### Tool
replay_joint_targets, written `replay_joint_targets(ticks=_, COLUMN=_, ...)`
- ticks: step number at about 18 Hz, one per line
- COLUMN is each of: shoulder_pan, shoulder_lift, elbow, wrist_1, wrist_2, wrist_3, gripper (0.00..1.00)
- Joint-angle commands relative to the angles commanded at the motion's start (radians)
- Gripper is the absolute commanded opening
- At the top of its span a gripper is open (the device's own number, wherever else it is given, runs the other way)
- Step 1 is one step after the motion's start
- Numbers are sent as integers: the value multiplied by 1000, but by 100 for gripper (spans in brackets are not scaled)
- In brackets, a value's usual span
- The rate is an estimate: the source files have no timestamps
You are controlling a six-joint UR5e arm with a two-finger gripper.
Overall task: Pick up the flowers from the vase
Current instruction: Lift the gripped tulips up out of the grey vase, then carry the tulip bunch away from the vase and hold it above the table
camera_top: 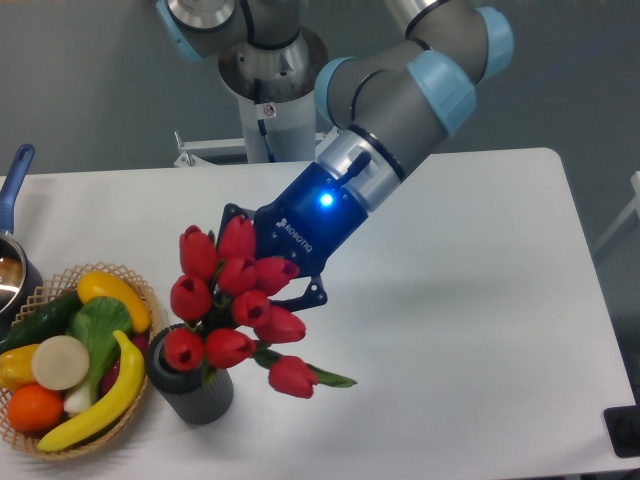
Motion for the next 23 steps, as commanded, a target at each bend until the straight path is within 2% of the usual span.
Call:
replay_joint_targets(ticks=4, shoulder_pan=37, shoulder_lift=-9, elbow=22, wrist_1=2, wrist_2=6, wrist_3=9, gripper=0)
replay_joint_targets(ticks=8, shoulder_pan=87, shoulder_lift=-8, elbow=15, wrist_1=-2, wrist_2=53, wrist_3=121, gripper=0)
replay_joint_targets(ticks=12, shoulder_pan=124, shoulder_lift=2, elbow=22, wrist_1=-3, wrist_2=305, wrist_3=222, gripper=0)
replay_joint_targets(ticks=16, shoulder_pan=132, shoulder_lift=-2, elbow=11, wrist_1=-6, wrist_2=503, wrist_3=274, gripper=0)
replay_joint_targets(ticks=18, shoulder_pan=141, shoulder_lift=-3, elbow=-1, wrist_1=-18, wrist_2=554, wrist_3=322, gripper=0)
replay_joint_targets(ticks=23, shoulder_pan=201, shoulder_lift=0, elbow=-90, wrist_1=-32, wrist_2=618, wrist_3=362, gripper=0)
